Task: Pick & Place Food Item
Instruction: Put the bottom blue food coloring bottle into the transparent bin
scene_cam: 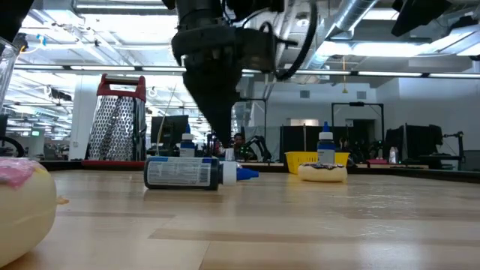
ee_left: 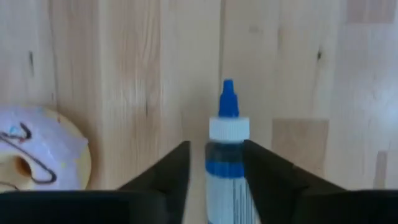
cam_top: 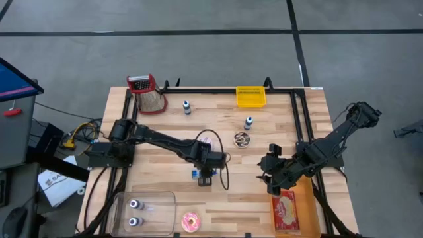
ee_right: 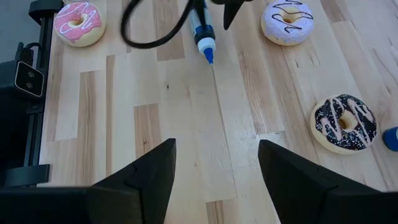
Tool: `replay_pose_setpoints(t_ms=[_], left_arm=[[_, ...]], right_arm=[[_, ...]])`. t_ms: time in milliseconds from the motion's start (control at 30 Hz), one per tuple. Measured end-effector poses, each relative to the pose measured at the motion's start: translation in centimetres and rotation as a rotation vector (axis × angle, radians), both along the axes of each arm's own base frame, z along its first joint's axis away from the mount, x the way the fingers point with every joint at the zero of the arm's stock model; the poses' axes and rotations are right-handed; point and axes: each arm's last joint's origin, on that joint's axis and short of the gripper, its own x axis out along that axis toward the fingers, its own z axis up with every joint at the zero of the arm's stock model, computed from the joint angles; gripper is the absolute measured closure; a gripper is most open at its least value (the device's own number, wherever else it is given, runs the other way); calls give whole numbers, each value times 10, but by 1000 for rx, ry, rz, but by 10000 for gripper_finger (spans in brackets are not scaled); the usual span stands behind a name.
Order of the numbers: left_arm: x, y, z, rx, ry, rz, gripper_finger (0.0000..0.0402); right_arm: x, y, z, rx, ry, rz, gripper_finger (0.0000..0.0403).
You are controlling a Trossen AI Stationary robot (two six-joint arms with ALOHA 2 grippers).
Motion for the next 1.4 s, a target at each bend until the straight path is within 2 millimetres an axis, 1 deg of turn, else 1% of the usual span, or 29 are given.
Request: replay_pose_setpoints(t_ms=[100,167,233,333,600,767,933,1000,1100,1167,1267,1333,1400], left_arm=[[3,-6,-4,21,-17,10,195],[4,-8,-10,19,-13,16,165],[6,-10,-12,17,-28,14,146],[9,-13,-15,19,-48,14,138],[13,-13,-44,31,25,20,175],[14,-11,-45,32,26,41,215],[14,-5,-43,51,17,68,291],[15,-3,-43,50,13,74,294],[17,-3,-36,45,-25,64,294],[18,-5,-25,37,-77,59,294],[16,-11,0,17,-174,43,294],[10,-18,21,13,-236,35,294],[0,-30,46,6,-311,17,294]], right_arm=[[1,-1,0,0,1,-6,182],[1,-1,0,0,1,-6,182],[1,-1,0,2,1,-8,182],[1,-1,0,3,4,-8,182],[-2,3,0,9,5,5,182],[-2,3,0,9,4,5,182],[-2,3,0,8,3,4,182],[-2,3,0,8,2,3,182],[-2,3,0,8,1,3,182],[-2,3,0,9,1,3,182],[-2,3,0,9,0,3,182],[-2,3,0,8,1,3,182],[-2,3,0,9,1,3,182]])
